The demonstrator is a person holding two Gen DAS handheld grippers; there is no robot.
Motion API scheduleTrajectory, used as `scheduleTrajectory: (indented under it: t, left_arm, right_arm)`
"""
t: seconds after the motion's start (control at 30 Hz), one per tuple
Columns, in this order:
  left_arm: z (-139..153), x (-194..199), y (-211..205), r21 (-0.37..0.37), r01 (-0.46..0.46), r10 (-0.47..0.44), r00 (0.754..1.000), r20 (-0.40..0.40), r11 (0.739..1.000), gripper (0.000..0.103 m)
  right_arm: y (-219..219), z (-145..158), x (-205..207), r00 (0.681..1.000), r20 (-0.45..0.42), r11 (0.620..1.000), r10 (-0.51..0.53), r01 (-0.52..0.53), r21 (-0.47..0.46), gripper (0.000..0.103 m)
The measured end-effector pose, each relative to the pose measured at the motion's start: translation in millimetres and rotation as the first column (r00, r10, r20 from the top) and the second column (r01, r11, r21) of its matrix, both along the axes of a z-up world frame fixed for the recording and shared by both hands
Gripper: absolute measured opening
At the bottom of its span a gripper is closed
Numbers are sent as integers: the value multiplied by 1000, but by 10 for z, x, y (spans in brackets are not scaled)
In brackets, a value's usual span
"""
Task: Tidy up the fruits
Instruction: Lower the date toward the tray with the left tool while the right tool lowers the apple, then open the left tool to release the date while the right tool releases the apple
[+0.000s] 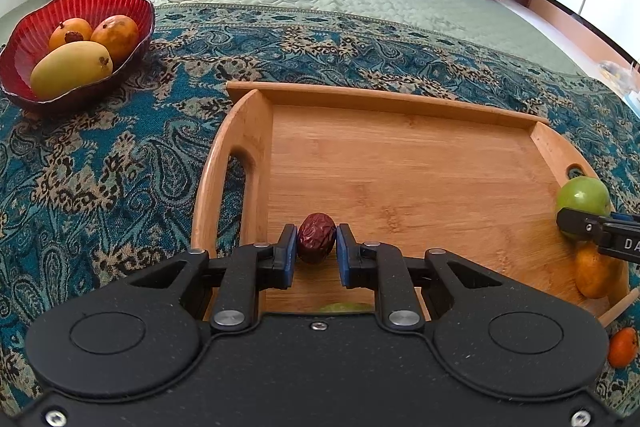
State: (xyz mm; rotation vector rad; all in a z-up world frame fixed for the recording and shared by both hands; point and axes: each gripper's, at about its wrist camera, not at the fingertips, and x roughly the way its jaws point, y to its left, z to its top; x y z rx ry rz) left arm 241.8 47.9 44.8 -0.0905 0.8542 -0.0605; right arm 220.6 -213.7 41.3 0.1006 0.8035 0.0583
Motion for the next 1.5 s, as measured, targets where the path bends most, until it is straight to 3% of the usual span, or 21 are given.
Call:
scheduleTrajectory:
  t: [0.2,0.33,0.5,0.7,0.77,0.83,1.17,1.5]
  left_arm:
    - [8,-11,-3,-4,-1,1,1000,-2,1000,20]
    - [29,-63,24,-13,-5,5,1000,10,1000,38]
    - [122,-213,55,-6,-2,2,998,60,1000,53]
    - [278,-524,50,10,26,-27,987,159,1000,71]
    - [326,-665,35,20,38,-41,978,205,999,83]
    - [364,-820,10,26,45,-51,965,258,999,88]
    - [393,-1457,-149,34,103,-108,923,369,994,95]
    - [174,-1820,-291,19,132,-129,914,386,991,99]
  right_arm:
    - [2,87,-84,1000,21,1000,24,-24,11,73]
    - [33,149,-185,997,49,999,52,-52,-5,79]
    - [101,214,-354,990,100,994,99,-95,-48,85]
    - [124,285,-602,977,165,991,132,-124,-60,88]
    - [135,305,-703,971,188,989,145,-134,-69,89]
    - [148,314,-805,965,209,986,160,-146,-81,89]
    - [287,218,-1317,929,297,969,222,-177,-171,93]
    - [313,0,-1669,918,345,970,194,-127,-209,96]
